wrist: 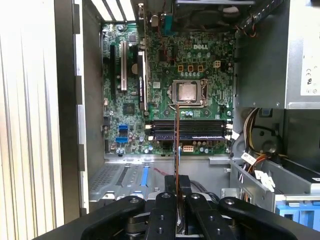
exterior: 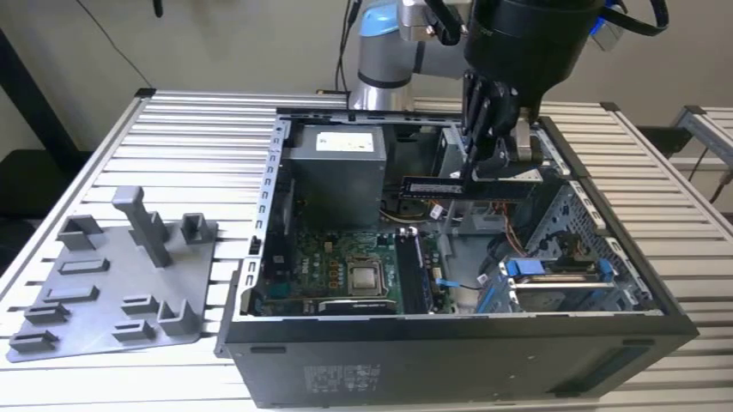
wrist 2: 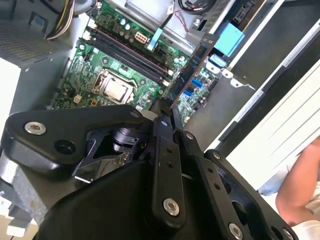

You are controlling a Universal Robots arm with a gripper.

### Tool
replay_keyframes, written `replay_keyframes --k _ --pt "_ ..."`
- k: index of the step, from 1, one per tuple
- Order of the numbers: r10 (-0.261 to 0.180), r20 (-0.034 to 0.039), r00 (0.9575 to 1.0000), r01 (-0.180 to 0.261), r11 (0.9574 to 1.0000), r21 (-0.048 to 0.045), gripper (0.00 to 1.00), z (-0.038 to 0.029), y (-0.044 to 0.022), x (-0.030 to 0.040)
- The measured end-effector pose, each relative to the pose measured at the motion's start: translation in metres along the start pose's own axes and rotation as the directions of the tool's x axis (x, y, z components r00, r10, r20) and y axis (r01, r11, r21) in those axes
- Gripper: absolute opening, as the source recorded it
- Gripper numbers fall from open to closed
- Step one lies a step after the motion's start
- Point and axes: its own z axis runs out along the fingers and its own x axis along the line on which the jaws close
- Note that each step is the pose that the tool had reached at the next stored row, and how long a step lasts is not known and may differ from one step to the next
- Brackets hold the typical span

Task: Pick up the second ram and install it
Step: 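Pick up the second ram and move it above second insertion slot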

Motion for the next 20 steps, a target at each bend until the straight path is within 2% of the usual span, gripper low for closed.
replay_keyframes --k 5,9,12,16,17,20 --pt "0.0 0.0001 1.0 0.0 1.0 0.0001 0.14 0.0001 0.0014 -0.0033" --pt "0.0 0.0 1.0 0.0 1.0 0.0025 0.14 0.0003 0.009 -0.0131" --pt "-0.001 -0.0023 1.0 0.001 1.0 0.0081 0.14 0.0008 0.0108 -0.0234" --pt "-0.016 -0.0051 0.9999 0.016 0.9997 0.0202 0.14 0.0018 0.0113 -0.0345" --pt "-0.017 -0.0053 0.9998 0.017 0.9996 0.0233 0.14 0.0018 0.0113 -0.0358" --pt "-0.01 -0.0054 0.9999 0.01 0.9996 0.0245 0.14 0.002 0.0114 -0.0385"
